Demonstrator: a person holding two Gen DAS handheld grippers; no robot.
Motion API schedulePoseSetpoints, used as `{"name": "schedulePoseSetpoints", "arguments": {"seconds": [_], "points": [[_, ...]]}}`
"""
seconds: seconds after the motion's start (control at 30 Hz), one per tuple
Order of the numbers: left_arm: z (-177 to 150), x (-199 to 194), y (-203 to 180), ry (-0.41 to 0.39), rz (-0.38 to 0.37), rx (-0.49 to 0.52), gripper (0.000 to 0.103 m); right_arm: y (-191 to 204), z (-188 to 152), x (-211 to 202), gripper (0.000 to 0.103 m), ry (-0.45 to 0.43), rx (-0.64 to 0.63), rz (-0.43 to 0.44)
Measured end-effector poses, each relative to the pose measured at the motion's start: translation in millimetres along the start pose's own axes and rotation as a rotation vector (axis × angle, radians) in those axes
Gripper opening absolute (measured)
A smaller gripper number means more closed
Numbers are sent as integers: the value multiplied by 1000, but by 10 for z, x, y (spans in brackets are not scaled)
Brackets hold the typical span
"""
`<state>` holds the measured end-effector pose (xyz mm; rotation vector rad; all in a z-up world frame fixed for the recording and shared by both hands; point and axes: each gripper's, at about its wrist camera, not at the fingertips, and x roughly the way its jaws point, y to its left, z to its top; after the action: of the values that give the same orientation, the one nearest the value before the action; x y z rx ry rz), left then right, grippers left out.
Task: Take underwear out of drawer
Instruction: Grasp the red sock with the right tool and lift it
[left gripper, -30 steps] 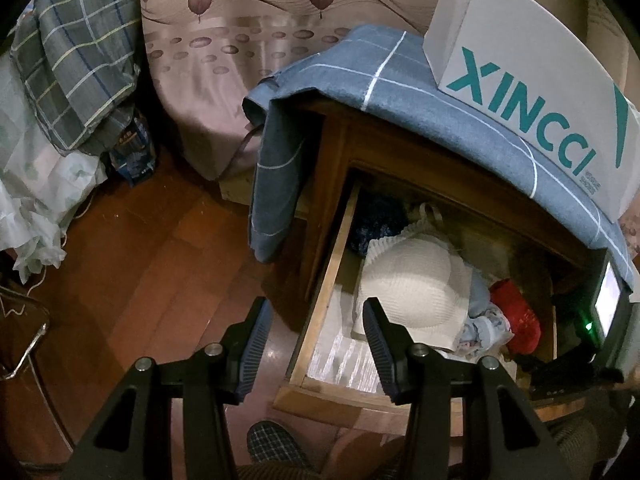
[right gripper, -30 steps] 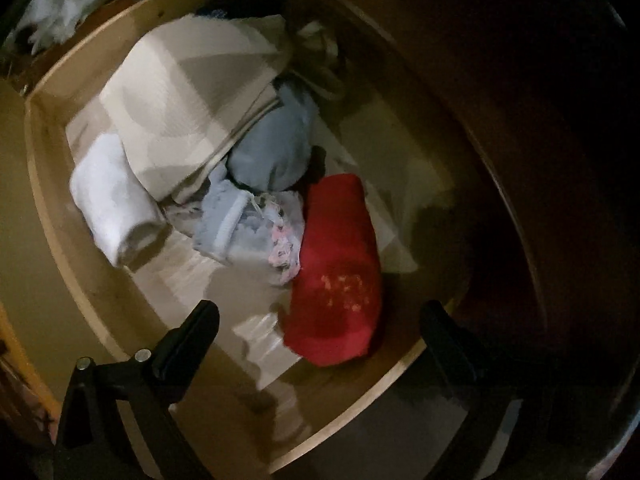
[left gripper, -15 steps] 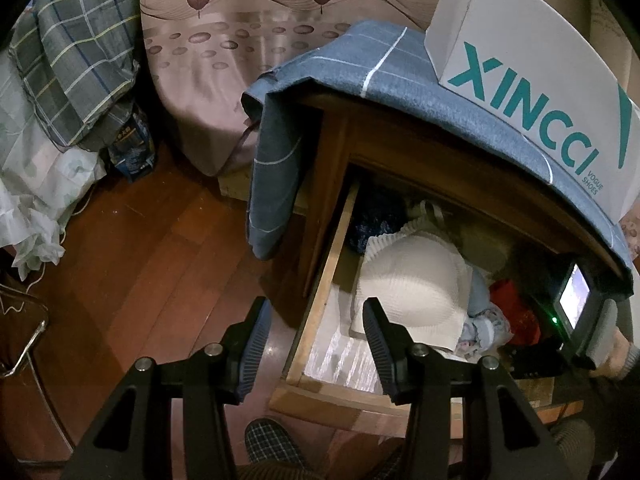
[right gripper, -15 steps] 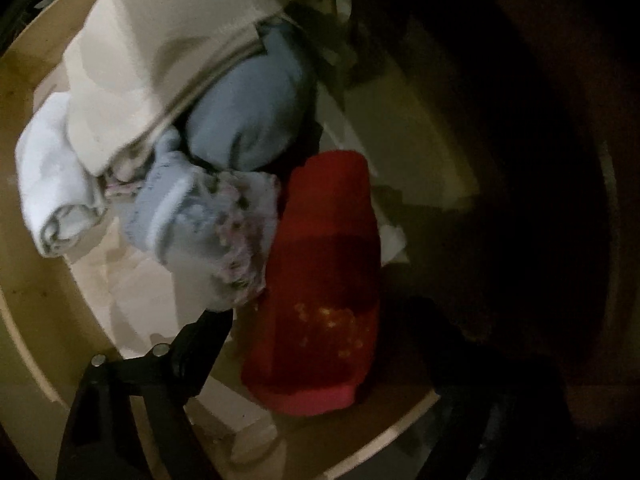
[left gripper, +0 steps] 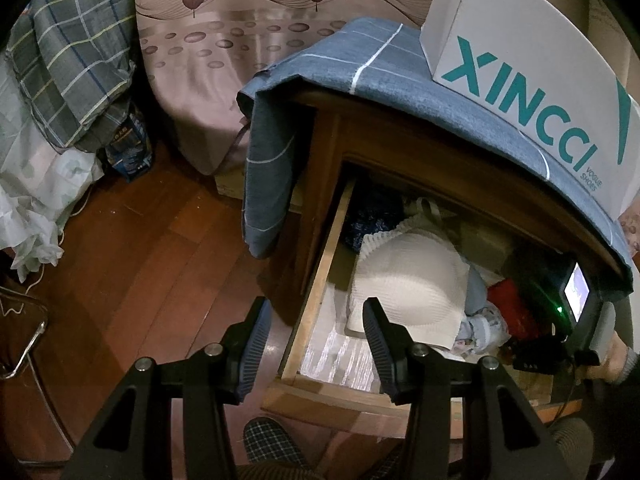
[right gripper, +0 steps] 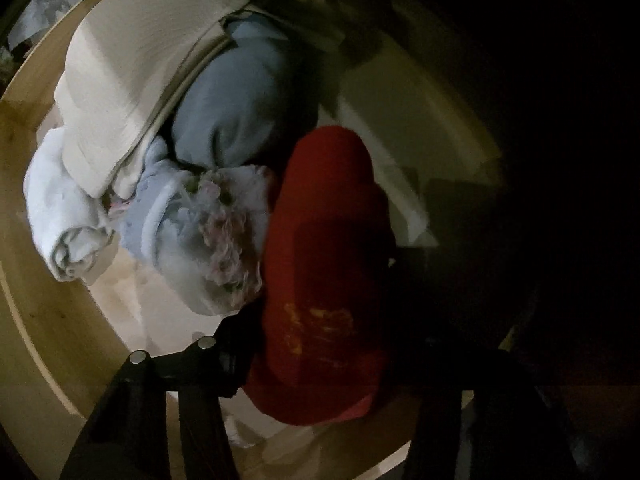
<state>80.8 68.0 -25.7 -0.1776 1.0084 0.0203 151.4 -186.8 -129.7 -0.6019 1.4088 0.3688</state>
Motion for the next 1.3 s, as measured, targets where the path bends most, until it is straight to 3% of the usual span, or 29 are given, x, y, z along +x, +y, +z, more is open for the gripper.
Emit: {"name": "schedulePoseSetpoints", "arguments": {"seconds": [0.13, 0.23, 0.4, 0.57, 0.63, 0.73, 0.83, 0.97, 1.03, 1.13, 1.3], "points": [[1, -7, 9, -1, -3, -2, 49, 132, -155, -122, 42, 46, 96, 61], [2, -9, 13, -4, -3, 3, 49, 189, -177, -257, 40, 37, 94, -12], [-3, 0, 27, -2, -1, 0, 49, 220, -197, -443, 39, 55, 192, 33], [2, 9, 3, 10, 5, 11, 49, 373, -351, -612, 39, 20, 283, 45], [-3, 29, -21, 24, -1, 24, 49, 360, -369, -720, 39, -21, 328, 6], [-8, 101, -112, 81, -33, 74, 49, 306, -464, -834, 39, -53, 460, 86], [-16, 155, -269, 123, -76, 148, 49, 335, -557, -928, 39, -85, 529, 87], [3, 234, -569, 170, -139, 244, 49, 274, -709, -1006, 39, -116, 632, 159], [4, 362, -740, 242, -195, 269, 57, 260, -750, -1059, 39, -159, 654, 145], [-50, 628, -996, 387, -262, 296, 58, 168, -818, -1017, 39, -178, 707, 170], [-196, 973, -1264, 539, -260, 344, 62, 79, -890, -950, 39, -186, 757, 221]]}}
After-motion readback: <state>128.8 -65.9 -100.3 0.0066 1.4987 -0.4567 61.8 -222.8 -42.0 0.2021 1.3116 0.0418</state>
